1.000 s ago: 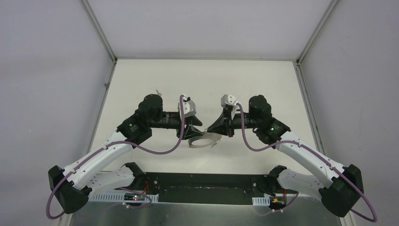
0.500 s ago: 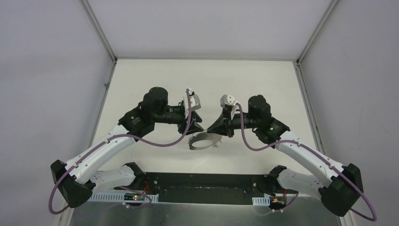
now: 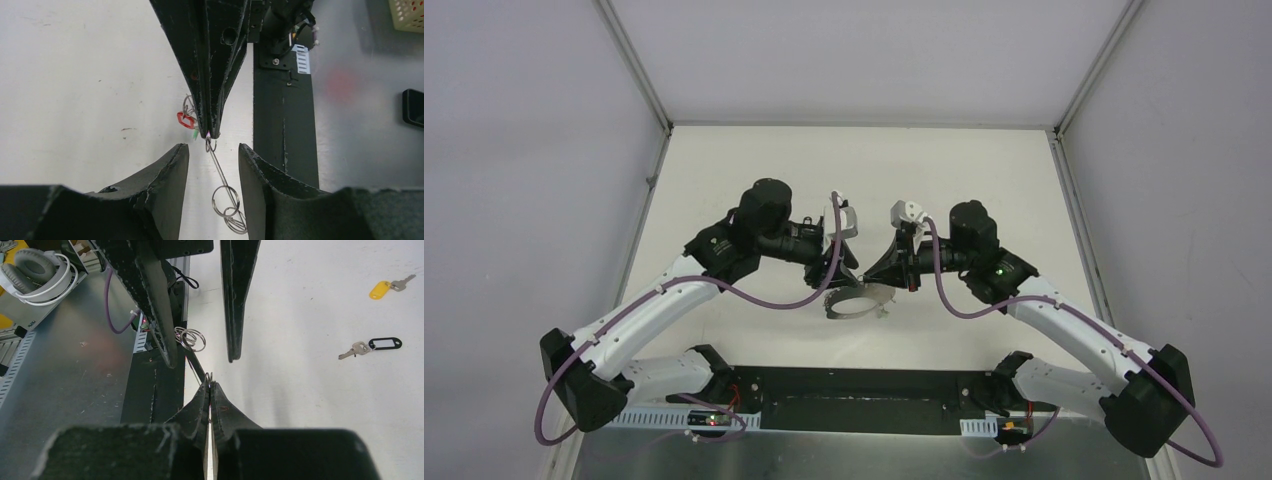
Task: Put the keys on the keyring
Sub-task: Adjust the keyring.
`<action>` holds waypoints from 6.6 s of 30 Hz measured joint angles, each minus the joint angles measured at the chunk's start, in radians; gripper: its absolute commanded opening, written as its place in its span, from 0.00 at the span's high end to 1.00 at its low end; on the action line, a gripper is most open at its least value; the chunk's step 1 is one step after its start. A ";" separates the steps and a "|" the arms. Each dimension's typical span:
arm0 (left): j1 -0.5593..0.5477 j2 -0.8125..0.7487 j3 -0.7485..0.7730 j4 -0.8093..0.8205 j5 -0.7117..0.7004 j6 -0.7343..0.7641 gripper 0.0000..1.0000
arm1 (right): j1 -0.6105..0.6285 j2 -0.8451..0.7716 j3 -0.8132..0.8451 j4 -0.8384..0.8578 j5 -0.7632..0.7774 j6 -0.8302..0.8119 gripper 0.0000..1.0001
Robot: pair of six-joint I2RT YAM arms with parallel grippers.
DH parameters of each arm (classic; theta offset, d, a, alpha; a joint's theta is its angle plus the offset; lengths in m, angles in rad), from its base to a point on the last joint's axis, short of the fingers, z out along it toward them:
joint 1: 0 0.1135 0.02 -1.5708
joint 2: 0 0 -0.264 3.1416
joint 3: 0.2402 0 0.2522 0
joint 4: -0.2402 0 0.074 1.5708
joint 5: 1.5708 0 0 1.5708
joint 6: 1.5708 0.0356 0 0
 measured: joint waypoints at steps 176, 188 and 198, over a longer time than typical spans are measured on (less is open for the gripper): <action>-0.065 -0.017 -0.013 0.025 -0.062 0.000 1.00 | 0.015 -0.021 0.054 -0.045 -0.028 -0.033 1.00; -0.072 -0.023 -0.014 0.023 -0.108 -0.048 1.00 | 0.015 -0.025 0.087 -0.071 0.006 -0.039 0.30; -0.072 -0.127 -0.096 0.084 -0.248 -0.261 1.00 | 0.016 -0.073 0.087 -0.113 0.071 -0.099 0.18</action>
